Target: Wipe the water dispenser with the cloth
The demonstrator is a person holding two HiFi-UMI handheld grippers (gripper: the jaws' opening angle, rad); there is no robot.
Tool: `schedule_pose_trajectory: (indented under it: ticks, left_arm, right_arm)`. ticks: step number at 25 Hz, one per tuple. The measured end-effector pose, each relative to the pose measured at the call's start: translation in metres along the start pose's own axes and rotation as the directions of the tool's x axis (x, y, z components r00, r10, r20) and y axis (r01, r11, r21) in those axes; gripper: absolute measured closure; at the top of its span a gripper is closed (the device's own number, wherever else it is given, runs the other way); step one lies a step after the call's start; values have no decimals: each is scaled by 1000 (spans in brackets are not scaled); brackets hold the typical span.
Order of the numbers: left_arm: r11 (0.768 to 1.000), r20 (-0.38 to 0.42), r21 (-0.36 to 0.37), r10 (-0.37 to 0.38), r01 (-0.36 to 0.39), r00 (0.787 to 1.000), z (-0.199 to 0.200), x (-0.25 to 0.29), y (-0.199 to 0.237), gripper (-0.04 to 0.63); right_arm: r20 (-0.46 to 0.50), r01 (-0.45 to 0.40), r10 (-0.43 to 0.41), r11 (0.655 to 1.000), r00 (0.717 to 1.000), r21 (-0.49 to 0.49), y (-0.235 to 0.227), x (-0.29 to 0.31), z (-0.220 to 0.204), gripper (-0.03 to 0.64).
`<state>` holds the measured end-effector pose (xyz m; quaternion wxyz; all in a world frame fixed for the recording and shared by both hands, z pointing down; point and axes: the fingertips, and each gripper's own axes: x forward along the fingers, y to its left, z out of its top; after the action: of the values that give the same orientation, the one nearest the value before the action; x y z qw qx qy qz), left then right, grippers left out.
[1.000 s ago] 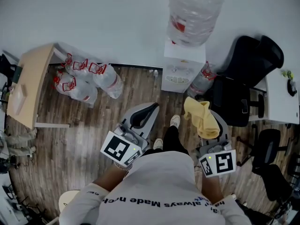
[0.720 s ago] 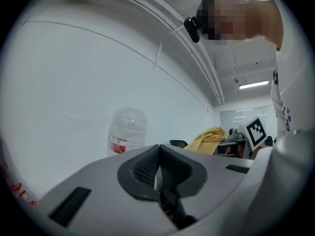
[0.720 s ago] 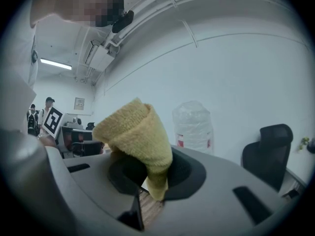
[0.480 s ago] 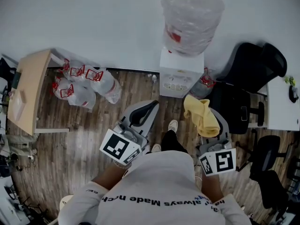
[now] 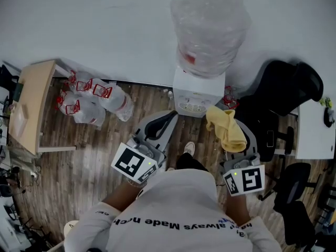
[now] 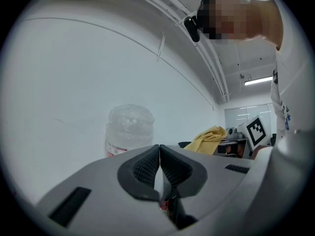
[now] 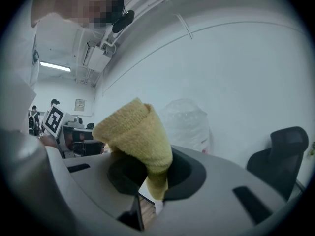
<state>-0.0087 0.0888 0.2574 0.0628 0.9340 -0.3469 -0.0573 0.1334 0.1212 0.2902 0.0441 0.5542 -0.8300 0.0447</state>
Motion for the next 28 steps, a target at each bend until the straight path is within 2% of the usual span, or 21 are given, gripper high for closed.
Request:
schedule_pose_trajectory:
  ticks: [14, 21, 28]
  left_arm:
    - [1000, -4, -2, 28, -28, 1000, -4, 89, 17, 575]
    - [999, -2, -1, 38, -38, 999, -4, 102, 30, 575]
    - [999, 6, -11, 36, -36, 999, 3, 100, 56, 575]
  right_arm:
    - [-3, -32, 32, 999, 999, 0, -78, 45, 7, 549]
    - [-4, -43, 43, 999, 999, 8, -86, 62, 7, 549]
    - [7, -57, 57, 998, 998, 0, -71, 87, 17, 549]
